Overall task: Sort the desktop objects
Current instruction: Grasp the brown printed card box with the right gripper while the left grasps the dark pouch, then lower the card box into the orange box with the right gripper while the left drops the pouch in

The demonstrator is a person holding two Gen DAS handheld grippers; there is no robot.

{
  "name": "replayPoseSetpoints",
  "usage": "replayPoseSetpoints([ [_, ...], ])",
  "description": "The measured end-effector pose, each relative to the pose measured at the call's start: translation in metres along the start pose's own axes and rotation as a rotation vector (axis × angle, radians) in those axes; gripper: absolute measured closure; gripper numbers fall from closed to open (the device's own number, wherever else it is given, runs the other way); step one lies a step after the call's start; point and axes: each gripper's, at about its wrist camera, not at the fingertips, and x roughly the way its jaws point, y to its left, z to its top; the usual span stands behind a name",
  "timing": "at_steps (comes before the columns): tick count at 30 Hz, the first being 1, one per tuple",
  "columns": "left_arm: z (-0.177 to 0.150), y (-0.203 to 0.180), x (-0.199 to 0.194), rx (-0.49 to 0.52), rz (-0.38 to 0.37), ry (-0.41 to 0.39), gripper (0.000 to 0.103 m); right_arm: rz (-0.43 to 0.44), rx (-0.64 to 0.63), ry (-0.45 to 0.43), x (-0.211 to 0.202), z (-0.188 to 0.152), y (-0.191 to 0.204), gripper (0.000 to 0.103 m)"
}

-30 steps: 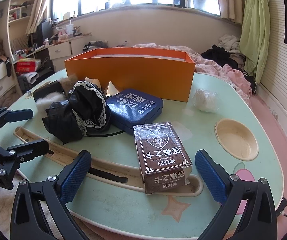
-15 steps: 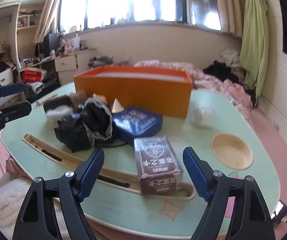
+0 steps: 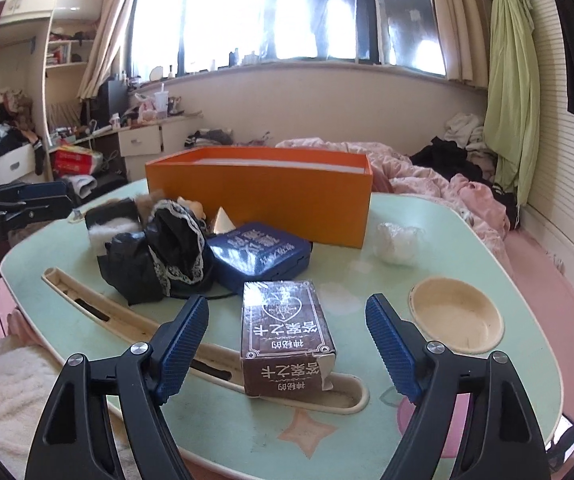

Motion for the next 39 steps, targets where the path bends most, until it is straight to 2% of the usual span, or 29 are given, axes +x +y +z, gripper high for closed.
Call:
replayPoseSetpoints([
  [1, 0.0, 0.002, 0.003, -0.008, -0.006, 0.011, 0.033, 0.002, 0.004, 0.017, 0.004, -0.002, -0.001, 0.022],
  [3, -0.001, 0.003, 0.009, -0.018, -0.014, 0.028, 0.033, 0.016, 0.031, 0.011, 0.005, -0.004, -0.005, 0.03],
  [5, -0.002, 0.004, 0.016, -0.018, -0.007, 0.045, 0.033, -0.004, 0.041, 0.007, 0.003, -0.004, -0.007, 0.062],
  [6, -0.001, 0.004, 0.019, -0.016, -0.009, 0.052, 0.033, 0.002, 0.053, 0.007, 0.003, -0.004, -0.009, 0.064],
  [11, 0.011, 0.014, 0.036, -0.054, -0.027, 0.081, 0.036, 0.033, 0.073, -0.015, -0.004, -0.001, -0.012, 0.064],
  [13, 0.014, 0.019, 0.044, -0.07, -0.041, 0.105, 0.056, 0.034, 0.07, -0.033, -0.01, 0.003, -0.011, 0.064],
  [15, 0.014, 0.017, 0.054, -0.046, -0.038, 0.144, 0.067, 0.033, 0.064, -0.053, -0.016, 0.01, -0.01, 0.063],
  [18, 0.008, 0.015, 0.068, -0.016, -0.032, 0.193, 0.074, 0.03, 0.051, -0.081, -0.024, 0.023, -0.008, 0.063],
  [21, 0.007, 0.023, 0.068, -0.053, -0.046, 0.194, 0.074, 0.02, 0.023, -0.088, -0.023, 0.046, -0.001, 0.063],
  [25, 0.014, 0.034, 0.052, -0.097, -0.071, 0.118, 0.074, 0.024, 0.01, -0.054, -0.003, 0.087, 0.002, 0.063],
  [27, 0.029, 0.038, 0.044, -0.135, -0.096, 0.067, 0.074, 0.039, 0.04, -0.007, 0.018, 0.109, 0.0, 0.063],
  [30, 0.061, 0.024, 0.039, -0.126, -0.12, -0.014, 0.074, 0.066, 0.087, 0.057, 0.052, 0.137, -0.002, 0.063],
  [33, 0.096, 0.005, 0.058, -0.124, -0.185, -0.048, 0.074, 0.039, 0.117, 0.114, 0.086, 0.149, -0.003, 0.063],
  [35, 0.109, 0.0, 0.078, -0.146, -0.19, -0.046, 0.073, 0.035, 0.14, 0.145, 0.105, 0.152, -0.006, 0.062],
  [36, 0.112, -0.002, 0.088, -0.157, -0.175, -0.036, 0.067, 0.035, 0.162, 0.153, 0.112, 0.152, -0.009, 0.061],
  [37, 0.113, -0.003, 0.099, -0.175, -0.121, -0.018, 0.057, 0.029, 0.177, 0.156, 0.115, 0.151, -0.012, 0.054],
  [38, 0.112, -0.003, 0.103, -0.189, -0.09, -0.007, 0.051, 0.023, 0.191, 0.153, 0.115, 0.15, -0.015, 0.048],
  [39, 0.11, -0.001, 0.104, -0.208, -0.077, -0.006, 0.046, 0.027, 0.207, 0.137, 0.112, 0.149, -0.018, 0.046],
])
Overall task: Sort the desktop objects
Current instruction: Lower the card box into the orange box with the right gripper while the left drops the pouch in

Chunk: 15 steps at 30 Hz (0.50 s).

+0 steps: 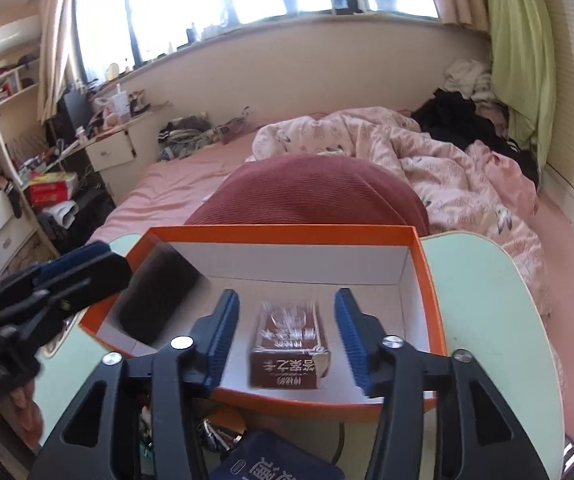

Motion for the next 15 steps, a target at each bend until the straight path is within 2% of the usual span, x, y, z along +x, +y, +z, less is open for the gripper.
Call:
replayPoseSetpoints([
  [3, -0.01, 0.006, -0.013, -0.025, -0.062, -0.018, 0.045, 0.024, 0.016, -0.05, -0.02, -0.006, -0.006, 0.04],
  [5, -0.016, 0.008, -0.03, -0.015, -0.06, -0.035, 0.042, 0.028, 0.017, -0.091, -0.043, -0.016, -0.01, 0.037],
  [7, -0.023, 0.011, -0.048, -0.004, -0.054, -0.059, 0.03, 0.026, 0.018, -0.112, -0.061, -0.028, -0.013, 0.032],
  [8, -0.029, 0.013, -0.056, -0.005, -0.06, -0.067, 0.028, 0.024, 0.017, -0.118, -0.071, -0.037, -0.016, 0.03],
  [10, -0.038, 0.016, -0.069, -0.017, -0.08, -0.059, 0.022, 0.011, 0.005, -0.107, -0.083, -0.055, -0.017, 0.03],
  [12, -0.05, 0.018, -0.078, -0.038, -0.085, -0.035, 0.022, 0.001, -0.028, -0.074, -0.09, -0.074, -0.017, 0.03],
  [15, -0.072, 0.016, -0.082, -0.018, -0.083, 0.031, 0.022, -0.049, -0.09, -0.017, -0.097, -0.11, -0.016, 0.03],
])
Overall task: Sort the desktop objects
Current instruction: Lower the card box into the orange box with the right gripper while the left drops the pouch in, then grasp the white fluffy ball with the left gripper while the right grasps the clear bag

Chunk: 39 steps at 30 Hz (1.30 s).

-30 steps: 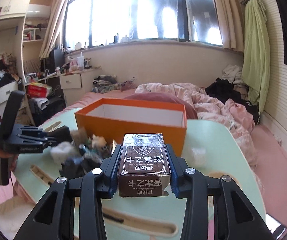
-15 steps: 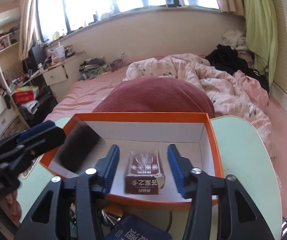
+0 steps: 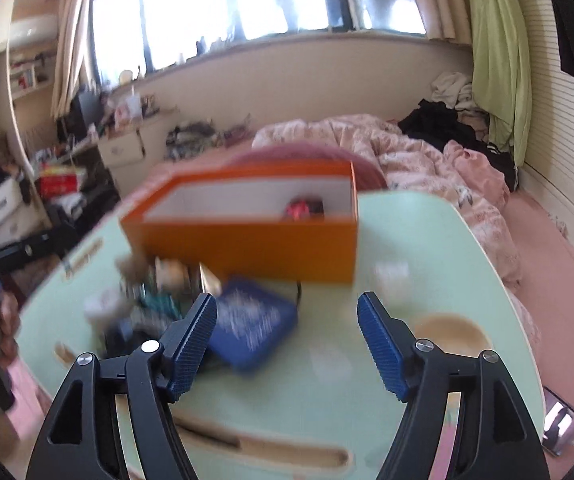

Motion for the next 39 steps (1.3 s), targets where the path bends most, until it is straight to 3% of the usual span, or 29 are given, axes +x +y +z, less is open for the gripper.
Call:
replayPoseSetpoints([
  [5, -0.032, -0.002, -0.001, 0.075, 0.06, 0.05, 0.022, -0.056, -0.035, 0.046, 0.011, -0.034, -0.005, 0.03],
  [8, -0.041, 0.0, 0.009, 0.101, 0.136, 0.064, 0.022, -0.075, -0.02, 0.017, 0.014, -0.04, -0.009, 0.027],
  [11, -0.042, 0.003, 0.013, 0.08, 0.111, 0.071, 0.022, -0.078, -0.019, -0.003, 0.014, -0.044, -0.009, 0.026],
  [18, -0.039, -0.005, 0.025, 0.137, 0.124, 0.112, 0.022, -0.046, -0.022, -0.019, 0.01, -0.042, -0.01, 0.022],
  [20, -0.041, -0.008, 0.028, 0.152, 0.123, 0.127, 0.027, -0.056, -0.018, -0.036, 0.003, -0.037, -0.014, 0.022],
  [24, -0.044, -0.011, 0.033, 0.198, 0.112, 0.151, 0.074, -0.115, 0.035, -0.078, -0.011, -0.023, -0.039, 0.022],
  [31, -0.045, -0.007, 0.024, 0.212, 0.066, 0.15, 0.076, -0.141, 0.192, -0.013, -0.007, -0.006, -0.086, 0.022],
  [35, -0.037, -0.007, 0.004, 0.196, 0.019, 0.102, 0.076, -0.12, 0.166, 0.039, 0.012, 0.013, -0.083, 0.022],
  [39, -0.031, -0.012, -0.009, 0.205, 0.019, 0.065, 0.076, -0.145, 0.117, 0.124, 0.047, 0.038, -0.078, 0.022],
])
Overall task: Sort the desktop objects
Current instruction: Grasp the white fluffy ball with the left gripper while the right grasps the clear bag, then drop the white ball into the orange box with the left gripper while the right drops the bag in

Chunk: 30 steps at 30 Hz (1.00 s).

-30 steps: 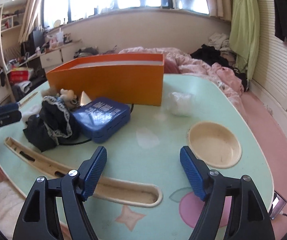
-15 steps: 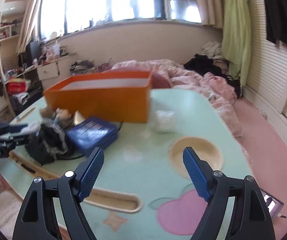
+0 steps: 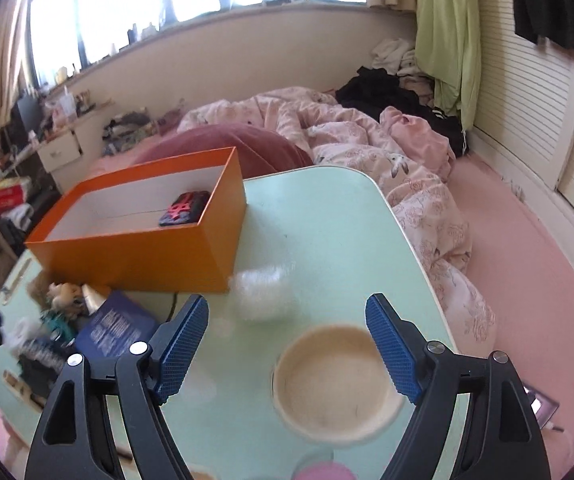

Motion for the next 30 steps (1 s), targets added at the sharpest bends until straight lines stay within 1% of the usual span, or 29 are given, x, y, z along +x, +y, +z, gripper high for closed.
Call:
replayPoseSetpoints([
  [2, 0.0, -0.001, 0.003, 0.01, 0.017, 0.012, 0.075, -0.005, -0.022, 0.048, 0.015, 0.007, 0.005, 0.023],
  [3, -0.001, -0.001, 0.007, 0.017, 0.026, 0.025, 0.066, 0.006, -0.034, 0.087, 0.025, 0.009, 0.007, 0.025],
  [4, -0.002, -0.002, 0.011, 0.021, 0.045, 0.033, 0.049, 0.011, -0.04, 0.11, 0.032, 0.008, 0.008, 0.039],
  [5, -0.003, -0.003, 0.015, 0.019, 0.064, 0.031, 0.037, 0.009, -0.047, 0.137, 0.038, 0.005, 0.009, 0.061],
  [6, -0.004, -0.005, 0.017, 0.016, 0.07, 0.023, 0.023, -0.018, -0.065, 0.116, 0.039, 0.004, 0.011, 0.067],
  [7, -0.004, -0.007, 0.018, 0.016, 0.056, 0.012, 0.022, -0.027, -0.071, 0.11, 0.038, 0.003, 0.012, 0.071],
  [9, -0.002, -0.011, 0.025, 0.028, 0.024, 0.034, 0.022, 0.005, -0.057, 0.098, 0.032, 0.0, 0.011, 0.071],
  [11, 0.0, -0.013, 0.033, 0.029, 0.033, 0.062, 0.022, 0.025, -0.046, 0.051, 0.019, -0.003, 0.01, 0.071],
  [12, 0.0, -0.013, 0.037, 0.028, 0.036, 0.069, 0.024, 0.027, -0.044, 0.033, 0.016, -0.003, 0.01, 0.071],
  [13, 0.0, -0.012, 0.041, 0.025, 0.037, 0.075, 0.039, 0.041, -0.037, 0.002, 0.005, -0.004, 0.01, 0.071],
  [15, -0.003, -0.011, 0.048, 0.037, 0.028, 0.116, 0.065, 0.08, -0.032, -0.031, -0.007, -0.003, 0.012, 0.071],
  [17, -0.006, -0.011, 0.047, 0.049, 0.02, 0.112, 0.065, 0.118, -0.031, -0.052, -0.019, -0.001, 0.014, 0.071],
  [19, -0.006, -0.005, 0.044, 0.019, -0.004, 0.109, 0.066, 0.159, -0.035, -0.074, -0.03, 0.002, 0.017, 0.071],
  [22, 0.003, 0.002, 0.031, -0.022, -0.022, 0.054, 0.066, 0.219, -0.029, -0.095, -0.041, 0.01, 0.022, 0.071],
  [24, 0.017, 0.002, 0.021, -0.032, -0.039, 0.012, 0.066, 0.223, -0.043, -0.115, -0.046, 0.018, 0.033, 0.071],
  [26, 0.04, -0.004, 0.017, -0.021, -0.04, -0.038, 0.066, 0.213, -0.067, -0.124, -0.043, 0.03, 0.047, 0.071],
  [28, 0.068, -0.011, 0.021, -0.017, -0.055, -0.093, 0.065, 0.217, -0.075, -0.13, -0.031, 0.046, 0.062, 0.071],
  [29, 0.078, -0.011, 0.025, -0.033, -0.066, -0.113, 0.065, 0.212, -0.074, -0.131, -0.025, 0.052, 0.066, 0.071],
  [30, 0.088, -0.01, 0.031, -0.063, -0.08, -0.141, 0.062, 0.208, -0.062, -0.134, -0.016, 0.059, 0.069, 0.07],
])
